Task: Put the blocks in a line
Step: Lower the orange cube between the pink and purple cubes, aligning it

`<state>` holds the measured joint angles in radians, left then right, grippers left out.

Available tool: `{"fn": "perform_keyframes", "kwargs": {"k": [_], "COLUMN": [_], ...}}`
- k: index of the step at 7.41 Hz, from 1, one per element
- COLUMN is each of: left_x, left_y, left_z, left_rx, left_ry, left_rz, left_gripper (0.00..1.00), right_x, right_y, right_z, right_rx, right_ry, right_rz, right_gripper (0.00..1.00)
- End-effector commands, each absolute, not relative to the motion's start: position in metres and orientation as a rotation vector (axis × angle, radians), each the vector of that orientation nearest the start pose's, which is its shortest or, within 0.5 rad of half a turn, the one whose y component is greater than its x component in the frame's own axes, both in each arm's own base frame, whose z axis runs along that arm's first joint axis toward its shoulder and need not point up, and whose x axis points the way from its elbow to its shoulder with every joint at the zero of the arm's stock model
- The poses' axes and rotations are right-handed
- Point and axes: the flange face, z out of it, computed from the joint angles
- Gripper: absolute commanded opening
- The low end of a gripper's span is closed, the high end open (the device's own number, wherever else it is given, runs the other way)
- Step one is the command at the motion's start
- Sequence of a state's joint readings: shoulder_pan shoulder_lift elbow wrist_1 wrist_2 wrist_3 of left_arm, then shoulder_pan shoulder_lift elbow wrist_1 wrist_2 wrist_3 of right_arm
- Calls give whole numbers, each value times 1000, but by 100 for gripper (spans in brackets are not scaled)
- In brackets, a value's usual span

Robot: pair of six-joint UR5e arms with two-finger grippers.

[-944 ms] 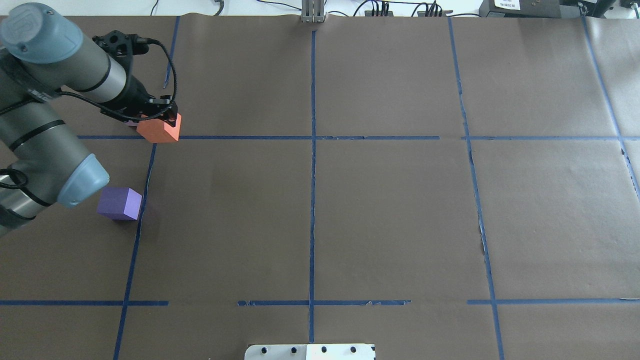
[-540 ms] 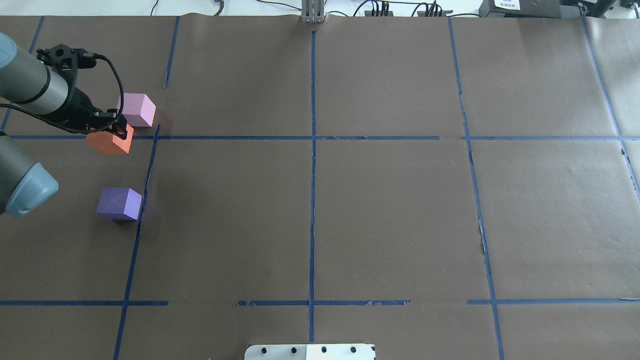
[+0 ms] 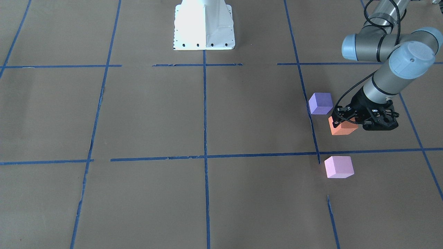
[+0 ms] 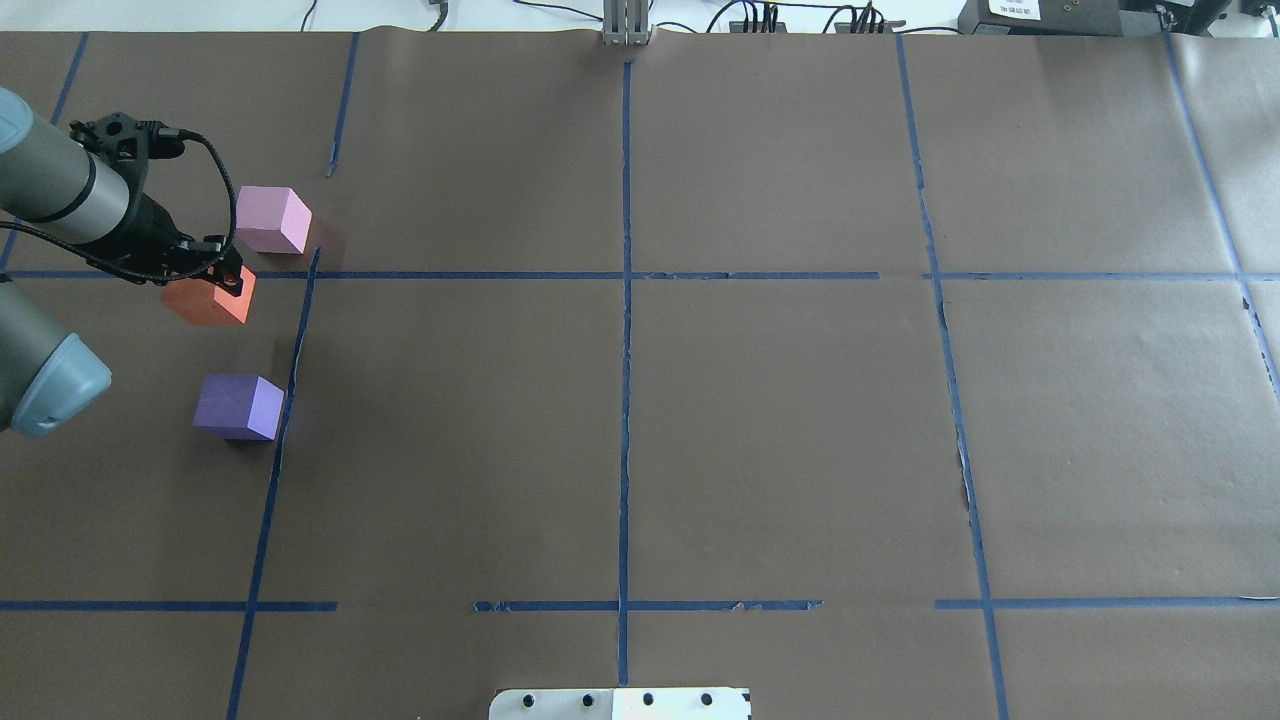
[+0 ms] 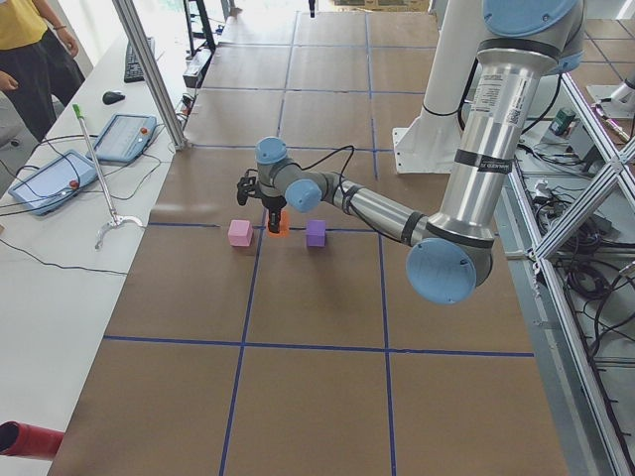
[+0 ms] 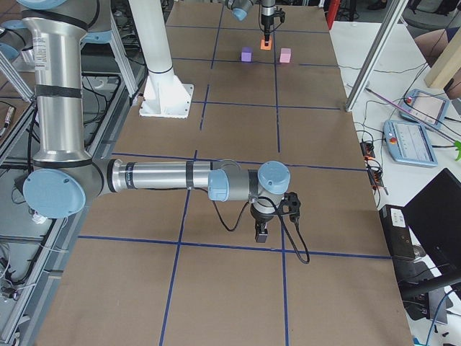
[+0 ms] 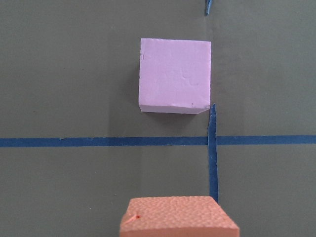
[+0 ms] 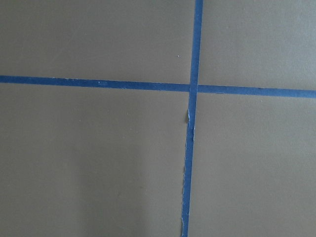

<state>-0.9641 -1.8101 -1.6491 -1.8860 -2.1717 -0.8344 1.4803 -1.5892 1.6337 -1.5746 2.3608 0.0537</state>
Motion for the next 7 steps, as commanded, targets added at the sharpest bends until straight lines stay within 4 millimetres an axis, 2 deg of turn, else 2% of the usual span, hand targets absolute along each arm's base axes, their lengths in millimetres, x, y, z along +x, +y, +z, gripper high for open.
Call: {"fn": "perform_keyframes", "kwargs": {"k": [1,3,7], "left_x": [292,303,318], "left_y": [-552,-562,-559], "left_z": [473,478,489], "left_rx": [85,86,49], "left_ry": [850,855,847], "left_rz": [-17,-17,-38], "left_gripper": [16,16,17], "right_x": [18,18,18], "right_y": [-490,-490,-490], "right_z": [636,636,636], "right_rx": [-18,-18,-18], "right_ry": [-791,-791,-791], "right_rz": [-51,-51,-51], "right_gripper": [100,100,100]}}
